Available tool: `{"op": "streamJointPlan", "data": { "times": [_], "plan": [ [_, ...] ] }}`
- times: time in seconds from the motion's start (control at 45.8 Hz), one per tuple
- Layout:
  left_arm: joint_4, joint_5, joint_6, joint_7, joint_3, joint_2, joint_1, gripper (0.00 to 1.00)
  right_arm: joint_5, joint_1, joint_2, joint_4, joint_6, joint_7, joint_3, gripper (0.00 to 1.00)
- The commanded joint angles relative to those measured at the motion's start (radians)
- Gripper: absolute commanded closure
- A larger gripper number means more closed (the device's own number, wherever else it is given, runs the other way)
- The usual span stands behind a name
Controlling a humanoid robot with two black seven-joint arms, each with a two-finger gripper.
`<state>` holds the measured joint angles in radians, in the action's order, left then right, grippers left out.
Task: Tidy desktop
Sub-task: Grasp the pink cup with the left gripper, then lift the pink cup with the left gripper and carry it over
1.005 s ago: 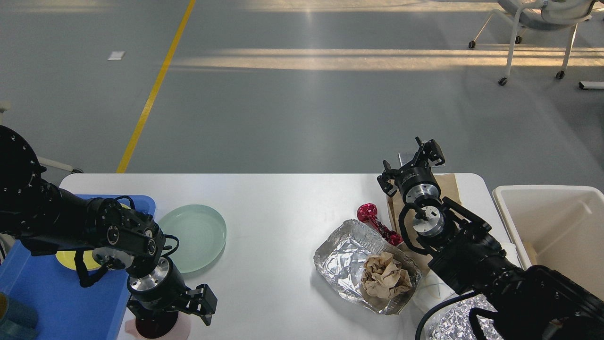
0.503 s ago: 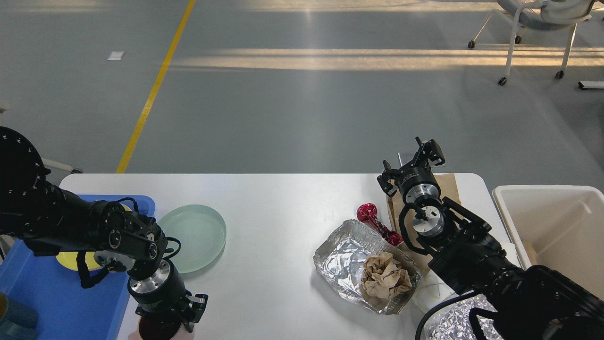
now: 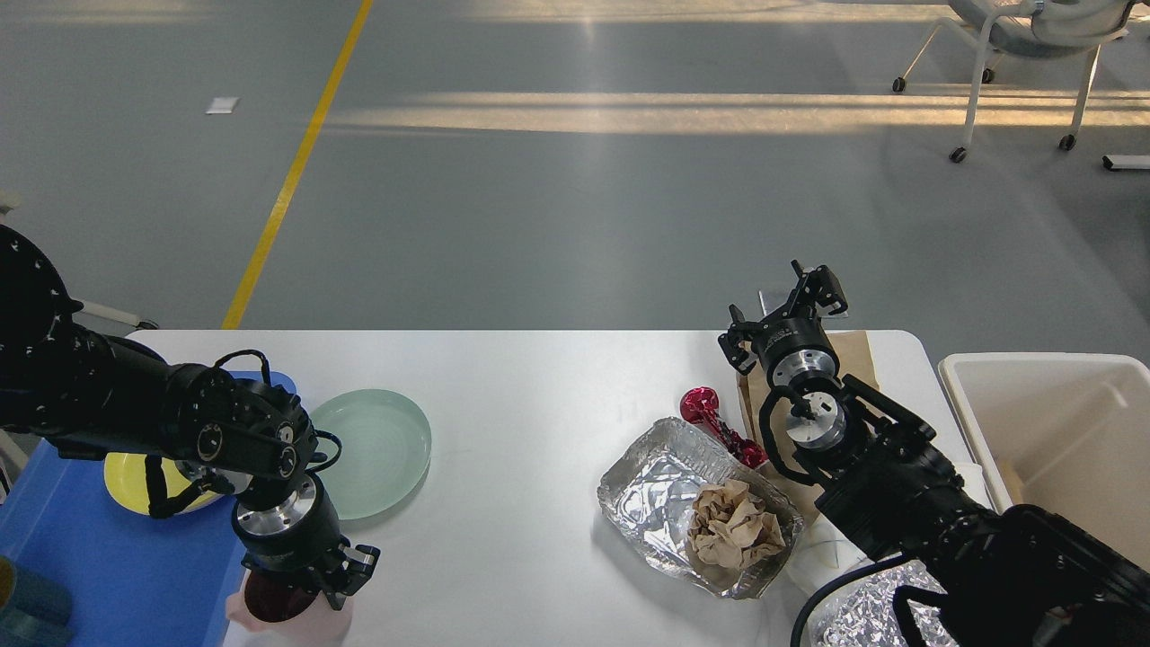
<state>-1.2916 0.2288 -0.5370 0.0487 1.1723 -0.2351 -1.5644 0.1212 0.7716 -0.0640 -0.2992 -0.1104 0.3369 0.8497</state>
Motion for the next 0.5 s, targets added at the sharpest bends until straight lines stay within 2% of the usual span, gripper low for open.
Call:
{"op": "streamJointPlan", "data": {
  "times": [0.0, 0.153, 0.372, 0.481],
  "plan": [
    [0.0, 0.001, -0.066, 0.0, -0.002, -0.003, -0.054, 1.0, 0.002, 0.0, 0.0, 0.0, 0.0, -0.001, 0.0, 0.0],
    [-0.017, 0.0, -0.165, -0.017, -0.013, -0.027, -0.166, 1.0, 0.002, 0.0, 0.001, 0.0, 0.0, 0.001, 0.0, 0.0],
    [-0.02, -0.014, -0.423, -0.02, -0.02, -0.075, -0.423, 1.0, 0.0, 0.0, 0.0, 0.0, 0.0, 0.001, 0.0, 0.0],
    [-0.018, -0.016, -0.423, -0.021, -0.008, -0.078, -0.549, 1.0, 0.0, 0.0, 0.001, 0.0, 0.0, -0.001, 0.0, 0.0]
  ]
}}
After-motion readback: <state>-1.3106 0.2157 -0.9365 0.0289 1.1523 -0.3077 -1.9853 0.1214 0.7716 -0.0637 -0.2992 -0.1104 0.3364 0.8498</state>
